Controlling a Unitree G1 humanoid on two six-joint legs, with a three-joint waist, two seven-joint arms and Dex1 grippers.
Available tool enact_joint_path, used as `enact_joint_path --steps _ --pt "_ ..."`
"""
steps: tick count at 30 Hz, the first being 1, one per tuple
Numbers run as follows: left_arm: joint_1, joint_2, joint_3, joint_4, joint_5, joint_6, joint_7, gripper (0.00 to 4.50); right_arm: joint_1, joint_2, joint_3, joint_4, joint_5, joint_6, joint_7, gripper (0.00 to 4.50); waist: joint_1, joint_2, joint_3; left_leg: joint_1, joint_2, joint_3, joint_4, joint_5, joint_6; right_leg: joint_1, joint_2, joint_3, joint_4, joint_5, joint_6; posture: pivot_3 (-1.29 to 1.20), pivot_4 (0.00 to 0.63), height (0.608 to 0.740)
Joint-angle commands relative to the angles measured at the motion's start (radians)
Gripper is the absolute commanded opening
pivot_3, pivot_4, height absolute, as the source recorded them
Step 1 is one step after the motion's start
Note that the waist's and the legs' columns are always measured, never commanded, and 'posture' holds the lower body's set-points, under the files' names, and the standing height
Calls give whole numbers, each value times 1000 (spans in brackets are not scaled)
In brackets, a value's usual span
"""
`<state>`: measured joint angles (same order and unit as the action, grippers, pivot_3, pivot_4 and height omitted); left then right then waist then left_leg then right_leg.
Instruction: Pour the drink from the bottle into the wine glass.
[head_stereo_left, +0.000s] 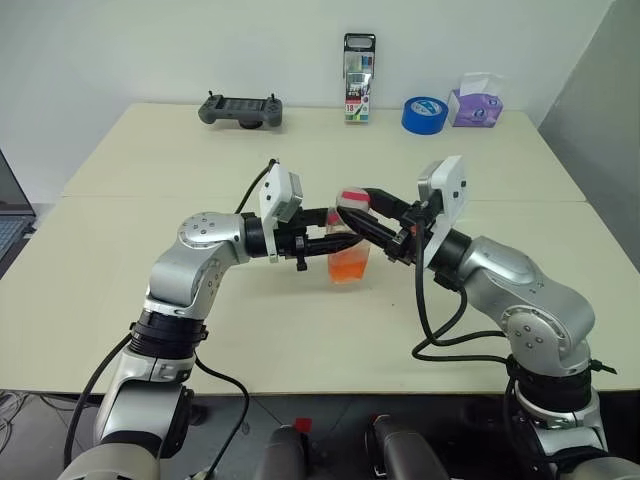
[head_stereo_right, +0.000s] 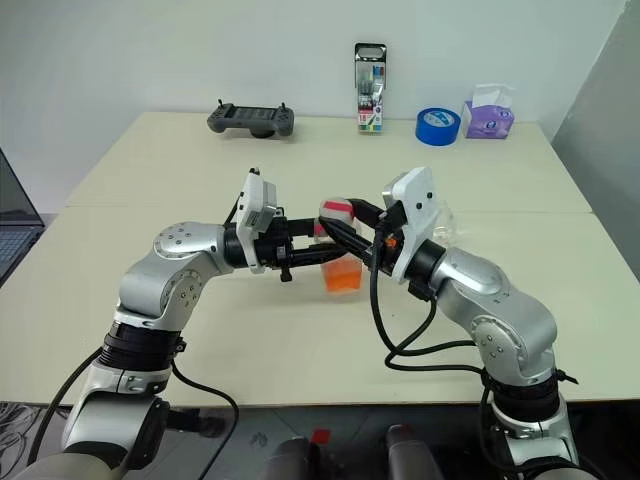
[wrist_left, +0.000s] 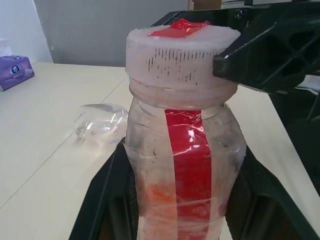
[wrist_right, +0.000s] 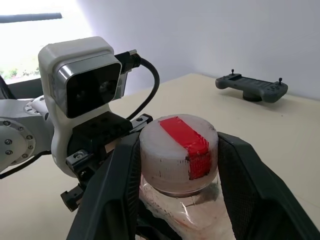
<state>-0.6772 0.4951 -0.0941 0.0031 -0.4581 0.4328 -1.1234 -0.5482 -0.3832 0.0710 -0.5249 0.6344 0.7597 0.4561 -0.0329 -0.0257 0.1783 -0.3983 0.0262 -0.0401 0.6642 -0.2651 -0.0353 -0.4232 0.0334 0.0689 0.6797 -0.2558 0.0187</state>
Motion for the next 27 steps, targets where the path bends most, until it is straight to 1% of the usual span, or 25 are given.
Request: enact_joint_path --steps 1,3,5,8,9,10,12,14,16,18,19,21,23,24,25,27 --pt "-8 16 -7 -48 -24 -8 -54 1772 -97 -136 33 139 -32 -157 355 1850 -1 0 1 1 0 1 0 0 0 0 0 0 0 0 0 0 150 740" --pt "-11 20 -22 -48 -19 -20 -82 1772 -198 -172 48 299 -32 -203 509 1850 -2 0 1 1 -1 2 0 0 0 1 0 1 -1 0 0 0 150 740" --pt "-15 19 -25 -53 -23 -19 -88 1772 -277 -181 56 397 -26 -216 602 1850 -5 0 1 2 -1 2 0 0 0 1 1 1 -1 0 0 0 150 740" --pt "-18 10 -24 -59 -26 -16 -80 1772 -344 -186 51 462 -8 -184 671 1850 -2 1 1 2 1 0 -1 0 1 1 2 -1 0 0 0 0 150 740" --pt "-17 6 -24 -62 -27 -16 -76 1772 -354 -191 47 472 -5 -172 686 1850 -1 1 1 2 1 -1 -1 0 1 1 2 -2 0 1 -1 0 150 740" --pt "-17 1 -24 -64 -29 -16 -70 1772 -358 -197 44 476 -3 -161 700 1850 0 1 1 1 1 -1 -1 0 1 0 2 -2 0 3 -5 0 150 740" --pt "-14 -7 -19 -70 -32 -12 -56 1772 -351 -213 24 464 14 -120 703 1850 1 1 2 0 1 -1 -1 0 1 0 1 -2 0 3 -5 0 150 740" --pt "-11 -15 -12 -72 -31 -9 -40 1772 -323 -235 -9 428 43 -70 688 2584 1 1 2 -1 1 -1 -1 0 1 0 0 -2 0 3 -5 0 150 740" --pt "-11 -23 -3 -63 -25 -10 -21 1772 -268 -261 -56 365 75 -18 641 3123 3 1 2 -1 1 -1 0 0 1 0 -2 -2 0 3 -5 0 150 740" --pt "-8 -30 8 -58 -22 -8 3 1772 -195 -279 -109 274 112 33 575 3899 6 1 2 -1 1 -1 0 0 1 0 -3 -2 0 3 -5 0 150 740" --pt "-6 -33 14 -57 -23 -7 15 1772 -149 -282 -141 217 139 64 531 4192 6 1 2 -1 1 -2 0 0 1 1 -3 -2 0 3 -5 0 150 740" --pt "-4 -38 21 -58 -27 -3 34 1772 -77 -278 -185 123 181 106 459 4192 4 1 2 -1 1 -1 1 0 1 1 -3 -1 0 3 -5 0 150 740" --pt "2 -38 20 -62 -29 -2 42 1772 1 -242 -209 10 193 120 344 4192 4 1 2 -1 0 -1 1 0 1 1 -3 -1 0 2 -4 0 150 740" --pt "4 -38 19 -64 -31 1 44 1772 29 -218 -207 -40 181 118 284 4192 1 1 2 0 0 -1 1 0 1 1 -2 -1 0 0 0 0 150 740" --pt "6 -37 18 -66 -32 3 45 1772 47 -189 -200 -80 171 116 223 4192 -2 1 2 0 0 -1 1 0 1 1 -2 0 0 0 0 0 150 740" --pt "3 -37 16 -63 -33 5 46 1772 56 -108 -161 -130 98 97 72 4192 -6 1 2 1 1 0 0 0 1 1 0 1 1 0 0 0 150 740"
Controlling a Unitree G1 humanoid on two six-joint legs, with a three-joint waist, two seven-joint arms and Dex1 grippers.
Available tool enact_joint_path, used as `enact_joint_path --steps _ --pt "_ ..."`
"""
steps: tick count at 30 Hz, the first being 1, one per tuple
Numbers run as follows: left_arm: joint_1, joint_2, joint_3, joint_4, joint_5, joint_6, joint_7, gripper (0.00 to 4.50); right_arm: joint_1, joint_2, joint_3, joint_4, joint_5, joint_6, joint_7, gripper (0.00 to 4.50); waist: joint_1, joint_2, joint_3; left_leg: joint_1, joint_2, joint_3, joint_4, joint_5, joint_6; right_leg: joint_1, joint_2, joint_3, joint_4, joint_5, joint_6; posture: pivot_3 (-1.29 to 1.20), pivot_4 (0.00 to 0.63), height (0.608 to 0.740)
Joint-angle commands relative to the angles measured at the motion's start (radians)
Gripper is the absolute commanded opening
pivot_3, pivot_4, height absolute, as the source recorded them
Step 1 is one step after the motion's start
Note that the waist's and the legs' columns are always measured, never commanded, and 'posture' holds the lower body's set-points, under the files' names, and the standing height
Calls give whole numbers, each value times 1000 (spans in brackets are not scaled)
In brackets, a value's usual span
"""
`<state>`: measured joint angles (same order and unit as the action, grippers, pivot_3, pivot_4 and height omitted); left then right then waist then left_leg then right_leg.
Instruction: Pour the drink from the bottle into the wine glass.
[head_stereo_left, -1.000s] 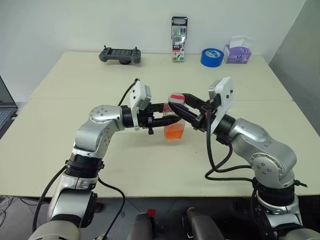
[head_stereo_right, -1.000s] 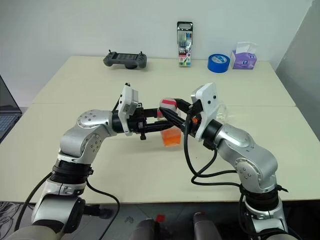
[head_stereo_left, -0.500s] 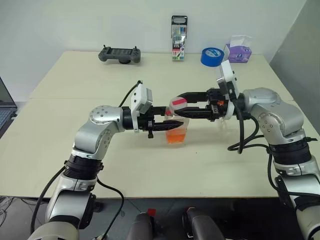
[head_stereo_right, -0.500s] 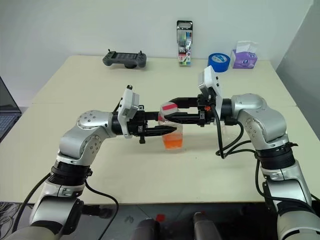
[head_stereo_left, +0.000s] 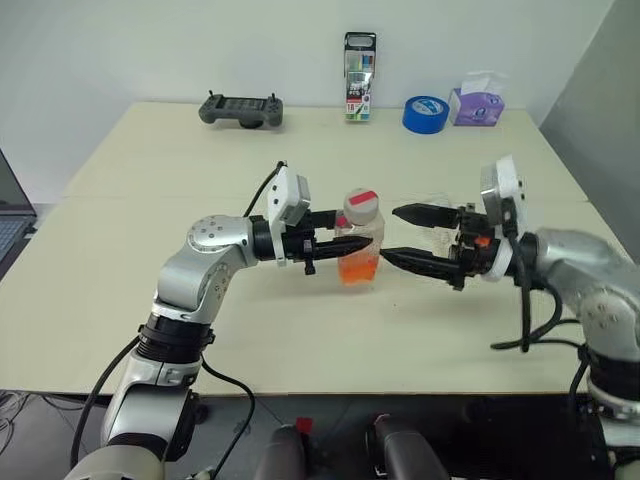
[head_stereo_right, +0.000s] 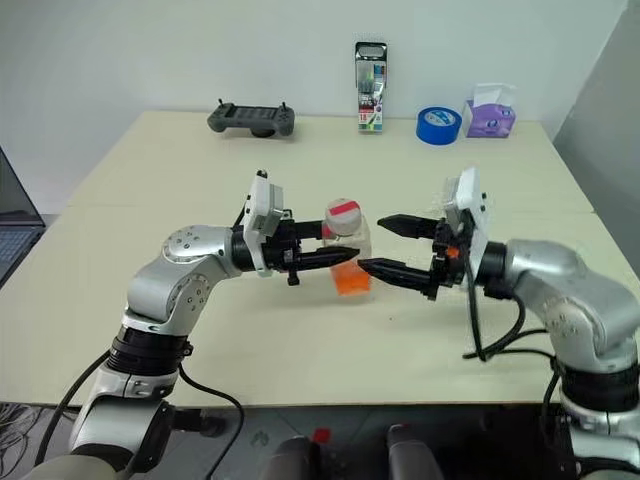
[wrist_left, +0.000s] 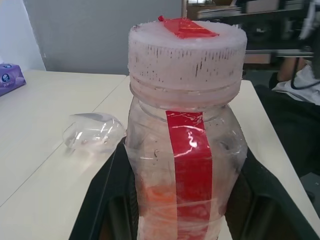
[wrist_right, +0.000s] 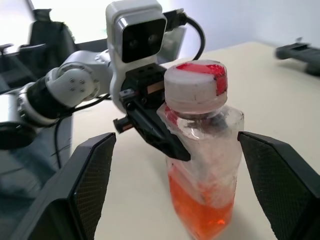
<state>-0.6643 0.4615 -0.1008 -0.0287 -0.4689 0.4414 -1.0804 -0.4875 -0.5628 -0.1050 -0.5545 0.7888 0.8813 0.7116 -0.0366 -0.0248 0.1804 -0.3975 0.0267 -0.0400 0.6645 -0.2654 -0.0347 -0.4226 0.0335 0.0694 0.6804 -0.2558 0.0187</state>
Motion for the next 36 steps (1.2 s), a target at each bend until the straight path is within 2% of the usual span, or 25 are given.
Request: enact_joint_path --steps 1,4,7,22,25,30,36 --pt "-13 -4 20 -27 -20 -4 1 1772 -3 114 26 -115 -70 -26 -242 4192 -4 0 0 0 0 0 0 0 0 0 0 0 0 0 0 0 150 740" --pt "-23 -5 17 -16 -16 -3 -6 1772 -6 195 61 -147 -129 -29 -367 4192 -3 0 0 1 1 -2 0 0 0 0 3 0 1 0 0 0 150 740" --pt "-34 -3 16 -6 -15 -2 -15 1772 -19 227 80 -159 -167 -34 -434 4192 0 0 0 0 1 -1 0 0 0 0 2 0 0 0 0 0 150 740" --pt "-55 -5 10 6 -6 -2 -25 1772 -10 235 121 -158 -147 -26 -424 4192 3 0 0 0 0 0 0 0 0 0 1 0 0 0 0 0 150 740" --pt "-56 -2 13 2 -7 2 -23 1772 -15 237 128 -150 -146 -27 -423 3617 3 0 0 0 0 0 0 0 0 0 1 0 0 0 0 0 150 740" --pt "-50 1 17 -5 -8 4 -19 1772 -21 241 124 -139 -142 -34 -425 1874 3 0 0 0 0 0 0 0 0 0 1 0 0 0 0 0 150 740" --pt "-38 3 17 -16 -11 9 -16 1772 -22 233 123 -130 -140 -46 -411 1841 3 0 0 0 0 0 0 0 0 0 1 0 0 0 0 0 150 740"
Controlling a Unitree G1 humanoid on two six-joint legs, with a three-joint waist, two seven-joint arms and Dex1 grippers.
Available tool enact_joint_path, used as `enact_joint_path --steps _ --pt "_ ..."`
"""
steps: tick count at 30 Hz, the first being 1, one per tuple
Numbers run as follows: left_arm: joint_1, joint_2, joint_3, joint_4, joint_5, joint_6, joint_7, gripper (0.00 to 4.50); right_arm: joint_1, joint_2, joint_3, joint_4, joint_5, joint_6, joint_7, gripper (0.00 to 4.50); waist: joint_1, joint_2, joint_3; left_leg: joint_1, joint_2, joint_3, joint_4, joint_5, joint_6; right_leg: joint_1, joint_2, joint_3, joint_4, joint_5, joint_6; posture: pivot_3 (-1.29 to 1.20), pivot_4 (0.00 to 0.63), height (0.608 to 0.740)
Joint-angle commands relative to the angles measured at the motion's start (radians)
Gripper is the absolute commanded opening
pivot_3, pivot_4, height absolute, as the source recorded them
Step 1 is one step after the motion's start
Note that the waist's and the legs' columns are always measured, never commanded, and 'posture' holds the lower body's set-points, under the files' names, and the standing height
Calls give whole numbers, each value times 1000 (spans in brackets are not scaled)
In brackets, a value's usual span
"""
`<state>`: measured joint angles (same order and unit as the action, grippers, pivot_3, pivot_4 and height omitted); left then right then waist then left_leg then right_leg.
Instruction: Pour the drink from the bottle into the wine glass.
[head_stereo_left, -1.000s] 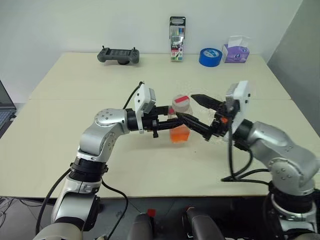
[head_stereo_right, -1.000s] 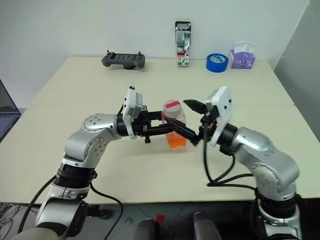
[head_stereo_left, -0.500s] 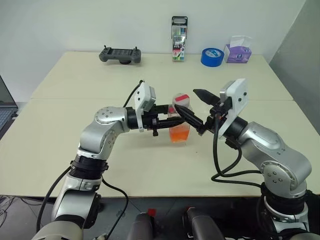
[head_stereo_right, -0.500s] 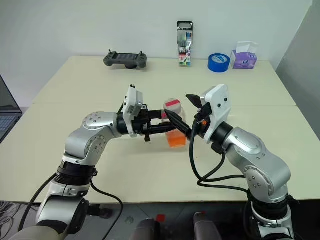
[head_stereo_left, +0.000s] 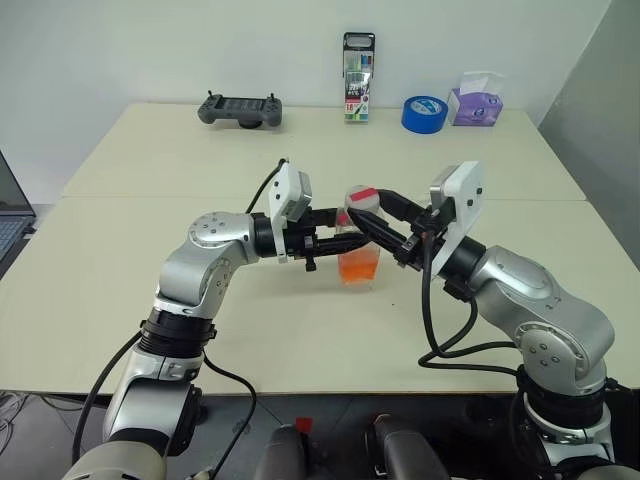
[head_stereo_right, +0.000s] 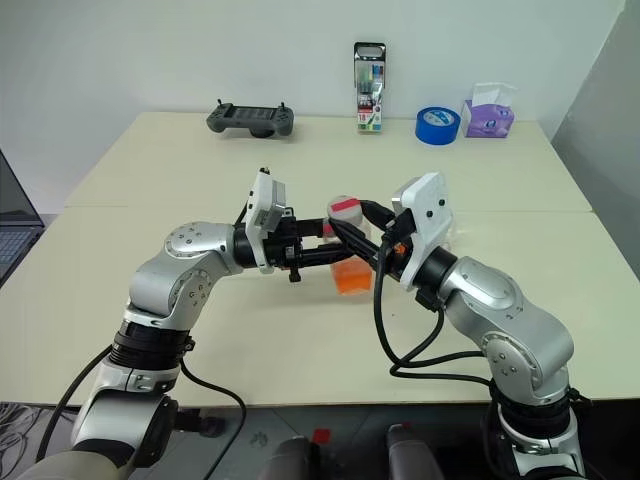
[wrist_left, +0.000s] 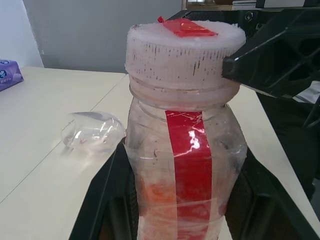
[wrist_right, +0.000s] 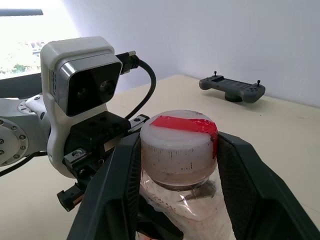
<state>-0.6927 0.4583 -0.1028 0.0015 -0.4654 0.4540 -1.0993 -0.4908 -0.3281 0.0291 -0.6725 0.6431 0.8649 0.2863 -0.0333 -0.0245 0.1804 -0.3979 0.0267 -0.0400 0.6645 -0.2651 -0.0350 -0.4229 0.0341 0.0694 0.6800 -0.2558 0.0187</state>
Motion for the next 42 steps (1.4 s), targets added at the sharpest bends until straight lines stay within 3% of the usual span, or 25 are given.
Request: enact_joint_path --steps 1,3,9,11,15,22,27,34,42 --pt "-4 9 17 -54 -19 1 -2 1772 -22 -26 -13 0 8 -42 54 1841 0 0 0 0 0 0 0 0 0 0 0 0 0 0 0 0 150 740" --pt "-1 13 13 -61 -26 10 -15 1772 -38 -84 -27 48 20 -82 167 1841 0 0 0 0 0 0 0 0 0 0 0 0 0 0 0 0 150 740" --pt "-7 16 -5 -56 -28 8 -56 1772 -221 -302 29 409 11 -248 717 1841 -2 0 0 1 -1 1 0 0 0 1 0 0 -1 0 0 0 150 740" --pt "-15 9 -8 -55 -29 11 -59 1772 -308 -322 61 550 -23 -285 816 1841 -5 0 1 2 -1 2 0 0 0 1 0 1 0 0 0 0 150 740" --pt "-19 0 -9 -56 -30 15 -53 1772 -384 -332 55 669 -34 -275 867 1841 -4 0 1 2 1 0 -1 0 1 1 2 -1 0 0 -1 0 150 740" --pt "-8 0 -1 -60 -31 18 -44 1772 -213 -426 -90 456 94 -87 768 4380 10 0 1 -3 0 -2 -1 0 1 0 -4 -3 -2 3 -5 0 150 740" --pt "-12 -1 2 -47 -25 15 -46 1772 -61 -358 -171 206 168 -9 540 4470 4 0 1 -2 0 0 1 0 1 0 -5 0 0 3 -5 0 150 740" --pt "-24 -5 4 -31 -19 12 -46 1772 -51 -136 -95 31 61 -32 181 4470 -2 0 1 1 1 0 0 0 0 0 2 0 1 0 0 0 150 740" --pt "-28 -4 -1 -28 -17 12 -49 1772 -36 -49 -64 -13 70 -10 65 4470 1 0 1 0 0 0 1 0 0 0 -1 1 0 0 0 0 150 740"
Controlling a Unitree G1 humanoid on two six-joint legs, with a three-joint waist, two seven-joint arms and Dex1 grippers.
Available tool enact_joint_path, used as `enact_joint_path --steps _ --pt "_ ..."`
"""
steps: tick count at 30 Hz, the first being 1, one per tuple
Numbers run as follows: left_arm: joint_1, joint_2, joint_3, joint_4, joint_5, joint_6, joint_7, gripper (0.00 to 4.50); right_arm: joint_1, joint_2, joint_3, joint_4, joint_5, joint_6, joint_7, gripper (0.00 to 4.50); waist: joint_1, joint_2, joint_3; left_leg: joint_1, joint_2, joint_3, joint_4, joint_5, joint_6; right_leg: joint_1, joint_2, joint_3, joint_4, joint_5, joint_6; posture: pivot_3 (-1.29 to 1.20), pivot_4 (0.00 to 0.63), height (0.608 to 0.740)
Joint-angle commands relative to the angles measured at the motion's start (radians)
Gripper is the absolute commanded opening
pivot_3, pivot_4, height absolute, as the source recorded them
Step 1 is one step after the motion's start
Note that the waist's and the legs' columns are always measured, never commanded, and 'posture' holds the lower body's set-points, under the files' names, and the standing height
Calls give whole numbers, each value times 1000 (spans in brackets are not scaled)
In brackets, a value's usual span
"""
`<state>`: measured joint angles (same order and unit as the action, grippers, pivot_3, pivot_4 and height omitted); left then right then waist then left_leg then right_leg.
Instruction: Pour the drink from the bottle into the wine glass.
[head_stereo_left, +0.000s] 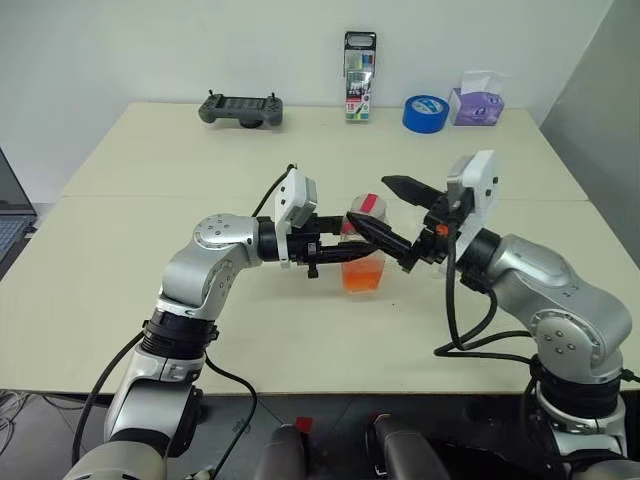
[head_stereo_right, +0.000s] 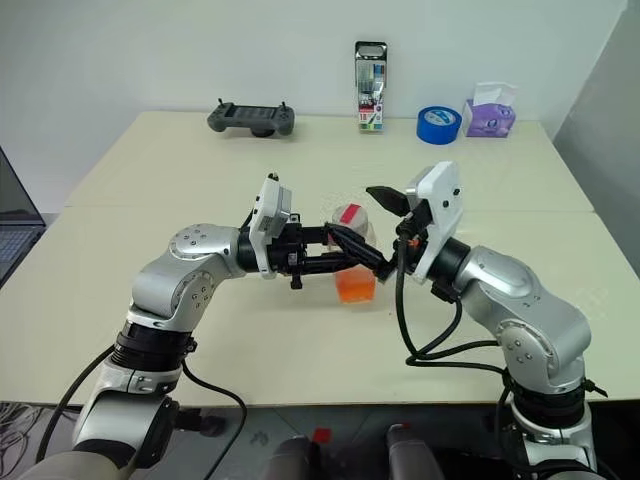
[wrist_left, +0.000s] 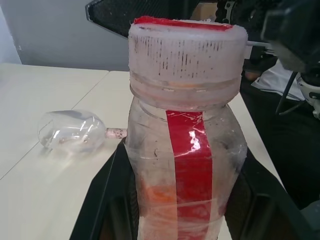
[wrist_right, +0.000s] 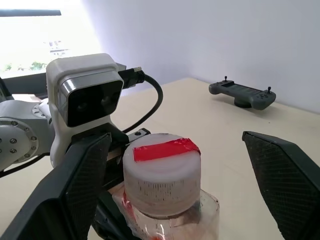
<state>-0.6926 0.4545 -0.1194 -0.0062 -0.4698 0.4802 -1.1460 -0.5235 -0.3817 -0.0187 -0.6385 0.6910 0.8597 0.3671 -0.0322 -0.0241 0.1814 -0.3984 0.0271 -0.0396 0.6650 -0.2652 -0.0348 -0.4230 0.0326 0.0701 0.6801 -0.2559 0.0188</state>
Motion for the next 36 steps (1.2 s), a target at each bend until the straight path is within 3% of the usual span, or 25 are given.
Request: enact_joint_path --steps 1,2,10,17,21,25,28,32,36 --pt "-29 0 16 -19 -12 -15 -3 1772 0 6 -17 -48 30 -1 -17 4470 0 0 0 0 0 0 0 0 0 0 0 0 0 0 0 0 150 740" --pt "-29 1 16 -18 -11 -16 -4 1772 4 4 -17 -49 38 2 -16 4470 0 0 0 0 0 0 0 0 0 0 0 0 0 0 0 0 150 740" --pt "-31 5 18 -18 -9 -17 -2 1772 3 -17 -8 -45 74 7 3 1776 0 0 0 0 -1 0 0 0 0 0 1 -1 0 0 0 0 150 740" --pt "-20 8 19 -37 -14 -11 -1 1772 -20 -64 -16 -7 85 -14 74 1769 0 0 0 0 -1 0 0 0 0 0 1 0 0 0 0 0 150 740" --pt "-21 9 14 -41 -23 -3 -16 1772 -60 -178 -16 92 94 -82 307 1769 0 0 0 0 -1 0 0 0 0 0 1 0 0 0 0 0 150 740" --pt "-26 -9 -2 -37 -19 -14 -21 1772 -175 -332 98 373 -58 -253 635 1769 -1 0 0 2 -2 1 0 0 0 1 1 0 -1 0 0 0 150 740" --pt "-27 -16 -2 -41 -19 -13 -14 1772 -245 -354 98 488 -50 -249 701 1769 -2 0 0 2 -1 2 0 0 1 1 3 0 -1 0 0 0 150 740" --pt "-9 -13 5 -58 -22 -11 -1 1772 -246 -409 14 500 41 -134 712 3143 3 0 0 1 0 0 -1 0 1 1 3 -1 0 2 -3 0 150 740" --pt "15 -6 14 -83 -28 -4 12 1772 -112 -423 -102 325 133 -22 591 4480 5 0 0 0 0 -1 -1 0 0 1 0 -1 -1 3 -5 0 150 740"
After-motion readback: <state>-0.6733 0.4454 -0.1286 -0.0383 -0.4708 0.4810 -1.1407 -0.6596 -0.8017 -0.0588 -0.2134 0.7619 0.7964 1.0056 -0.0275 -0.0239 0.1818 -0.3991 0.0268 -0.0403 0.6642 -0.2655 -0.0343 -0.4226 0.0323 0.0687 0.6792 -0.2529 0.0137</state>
